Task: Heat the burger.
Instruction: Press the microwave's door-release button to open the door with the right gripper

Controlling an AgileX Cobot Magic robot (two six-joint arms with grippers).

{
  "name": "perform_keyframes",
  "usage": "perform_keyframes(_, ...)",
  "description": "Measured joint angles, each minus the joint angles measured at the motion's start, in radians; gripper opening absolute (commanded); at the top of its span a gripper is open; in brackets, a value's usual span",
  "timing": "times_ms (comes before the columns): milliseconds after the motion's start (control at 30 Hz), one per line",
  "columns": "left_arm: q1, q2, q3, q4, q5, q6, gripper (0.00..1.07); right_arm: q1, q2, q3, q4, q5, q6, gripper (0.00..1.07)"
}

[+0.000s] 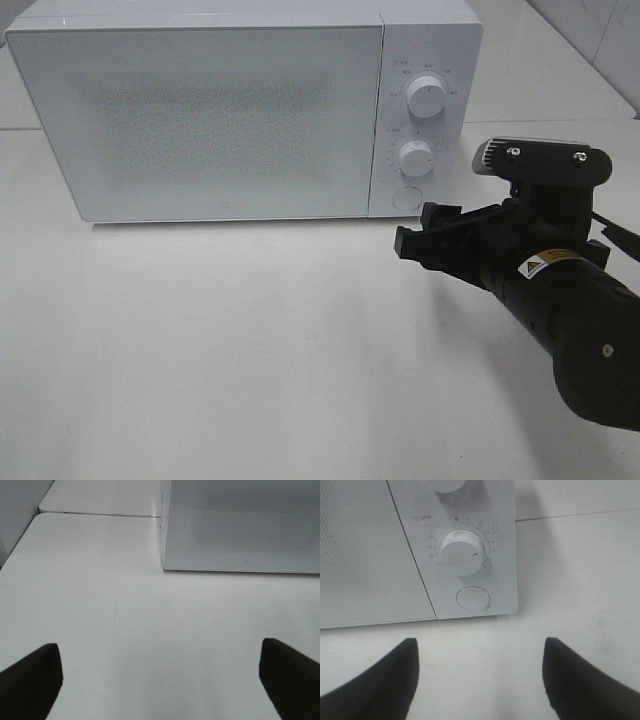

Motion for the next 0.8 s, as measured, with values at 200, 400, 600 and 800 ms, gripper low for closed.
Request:
perform_keyframes(200, 0.000, 0.000, 0.000, 0.000, 0.000, 0.000, 1.01, 0.000, 0.000, -0.001, 0.001, 0.000, 0.342, 0.40)
perform_keyframes(400, 0.000, 0.000, 0.000, 0.000, 0.000, 0.000, 1.01, 0.000, 0.000, -0.001, 0.002, 0.000, 0.781, 0.20)
perform_keyframes(600, 0.000, 0.000, 0.000, 0.000, 0.000, 0.000, 1.01, 0.000, 0.000, -0.001, 0.002, 0.000, 1.136, 0.07)
perform_keyframes(800, 0.000, 0.000, 0.000, 0.000, 0.000, 0.000, 1.01, 0.000, 0.000, -0.001, 0.005, 0.000, 1.324, 0.00)
